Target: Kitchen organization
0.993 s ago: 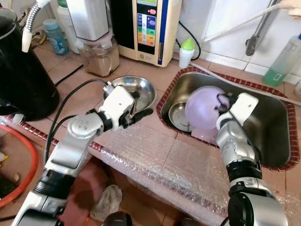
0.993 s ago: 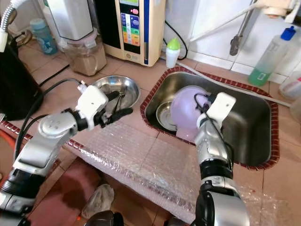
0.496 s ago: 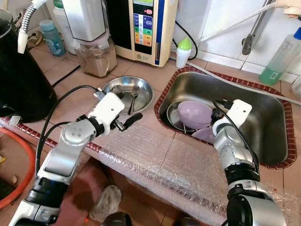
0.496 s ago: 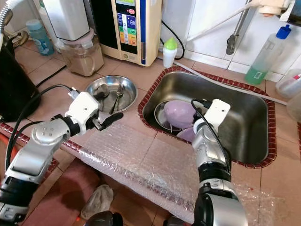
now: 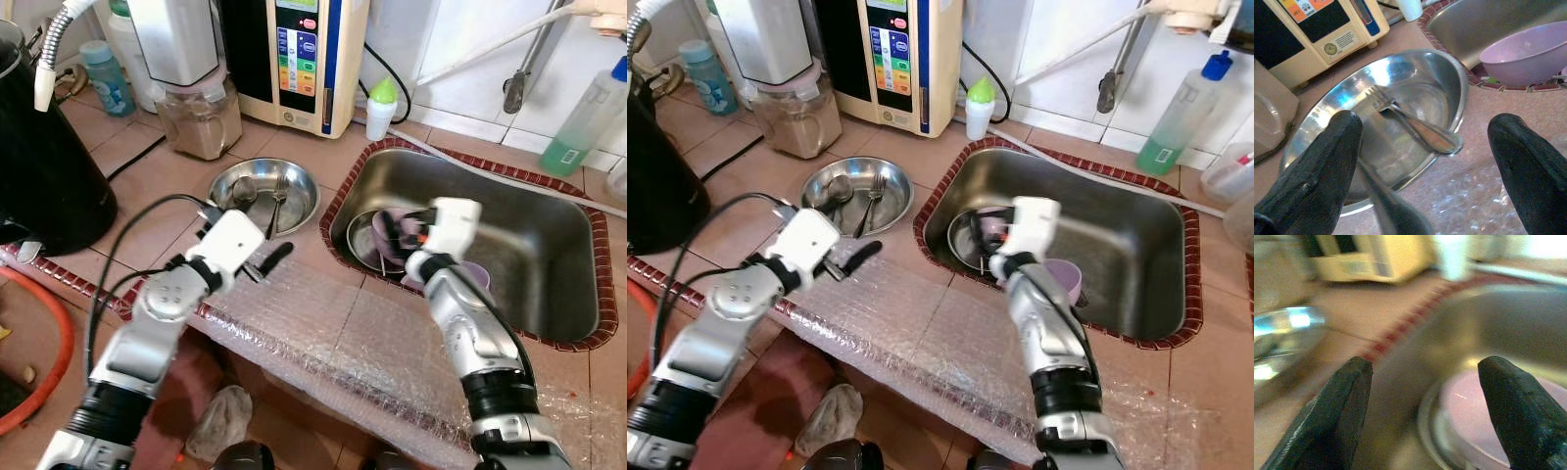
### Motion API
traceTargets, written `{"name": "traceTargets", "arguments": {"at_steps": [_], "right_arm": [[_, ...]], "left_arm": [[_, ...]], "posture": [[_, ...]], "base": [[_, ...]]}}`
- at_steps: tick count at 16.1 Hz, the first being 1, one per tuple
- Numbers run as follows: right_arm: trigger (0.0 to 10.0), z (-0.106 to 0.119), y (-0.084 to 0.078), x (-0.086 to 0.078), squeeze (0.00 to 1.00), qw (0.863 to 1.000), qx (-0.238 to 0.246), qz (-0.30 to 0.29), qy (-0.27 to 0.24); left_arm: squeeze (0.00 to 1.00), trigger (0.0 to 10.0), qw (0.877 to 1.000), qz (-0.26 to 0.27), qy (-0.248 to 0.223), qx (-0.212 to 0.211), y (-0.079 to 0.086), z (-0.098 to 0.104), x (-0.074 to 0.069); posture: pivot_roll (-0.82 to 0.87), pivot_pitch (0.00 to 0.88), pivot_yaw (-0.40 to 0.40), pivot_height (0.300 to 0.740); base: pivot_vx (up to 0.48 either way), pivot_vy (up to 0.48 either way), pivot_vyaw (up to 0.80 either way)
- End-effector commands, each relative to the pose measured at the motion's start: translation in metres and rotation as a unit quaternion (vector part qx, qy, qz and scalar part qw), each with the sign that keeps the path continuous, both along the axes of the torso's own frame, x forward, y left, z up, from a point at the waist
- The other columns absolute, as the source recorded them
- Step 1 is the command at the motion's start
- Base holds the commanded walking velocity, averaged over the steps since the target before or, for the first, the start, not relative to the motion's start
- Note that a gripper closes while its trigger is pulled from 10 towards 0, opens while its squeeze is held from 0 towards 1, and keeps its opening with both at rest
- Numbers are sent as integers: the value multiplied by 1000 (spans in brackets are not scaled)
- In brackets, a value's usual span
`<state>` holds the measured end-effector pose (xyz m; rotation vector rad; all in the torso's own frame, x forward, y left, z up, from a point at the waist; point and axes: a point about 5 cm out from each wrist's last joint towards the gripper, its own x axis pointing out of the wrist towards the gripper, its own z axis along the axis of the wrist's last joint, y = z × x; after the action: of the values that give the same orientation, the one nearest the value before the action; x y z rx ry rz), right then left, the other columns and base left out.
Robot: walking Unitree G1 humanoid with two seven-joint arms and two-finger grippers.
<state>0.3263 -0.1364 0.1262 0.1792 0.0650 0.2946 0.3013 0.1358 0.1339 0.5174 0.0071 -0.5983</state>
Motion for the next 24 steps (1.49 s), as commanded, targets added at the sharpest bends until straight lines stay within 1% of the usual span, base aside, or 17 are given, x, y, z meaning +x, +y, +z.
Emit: {"name": "traceTargets", "arguments": {"at_steps": [1, 2, 3, 4, 5, 6, 8, 16, 24], "right_arm": [[10000, 5, 6, -5, 0, 999, -18, 33, -8], [10000, 5, 8, -7, 0, 999, -22, 38, -11], [10000, 5, 8, -9, 0, 999, -25, 36, -10], [10000, 4, 7, -9, 0, 999, -26, 30, -11], [10000, 4, 6, -10, 0, 999, -26, 27, -10], [10000, 5, 5, -11, 0, 999, -27, 27, -9], [10000, 6, 3, -10, 0, 999, -32, 23, -11], [10000, 8, 1, -7, 0, 999, -37, 17, -13], [10000, 7, 4, -5, 0, 999, -39, 20, -14]], "left_arm": [[1000, 10000, 1000, -4, -1, 16, -1, -3, 2], [1000, 10000, 1000, -6, 0, 18, -2, -5, 2], [1000, 4941, 1000, -9, 0, 18, -3, -7, 3], [1000, 2980, 1000, -9, 0, 18, -3, -9, 3], [400, 0, 1000, -9, 0, 20, -3, -10, 4], [0, 0, 1000, -4, -1, 23, -1, -11, 4], [0, 0, 1000, 1, -7, 22, 2, -11, 6], [0, 0, 1000, 3, -16, 17, 4, -11, 8], [0, 0, 1000, 7, -20, 12, 6, -9, 9]], "posture": [[-21, 55, 17, 740], [-25, 56, 19, 740], [-25, 56, 19, 740], [-25, 56, 19, 740], [-25, 56, 19, 740], [-25, 56, 19, 740], [-24, 50, 23, 740], [-22, 43, 14, 740], [-17, 39, 13, 740]], "base": [[0, 0, 0], [0, 0, 0], [0, 0, 0], [0, 0, 0], [0, 0, 0], [0, 0, 0], [0, 0, 0], [0, 0, 0], [0, 0, 0]]}}
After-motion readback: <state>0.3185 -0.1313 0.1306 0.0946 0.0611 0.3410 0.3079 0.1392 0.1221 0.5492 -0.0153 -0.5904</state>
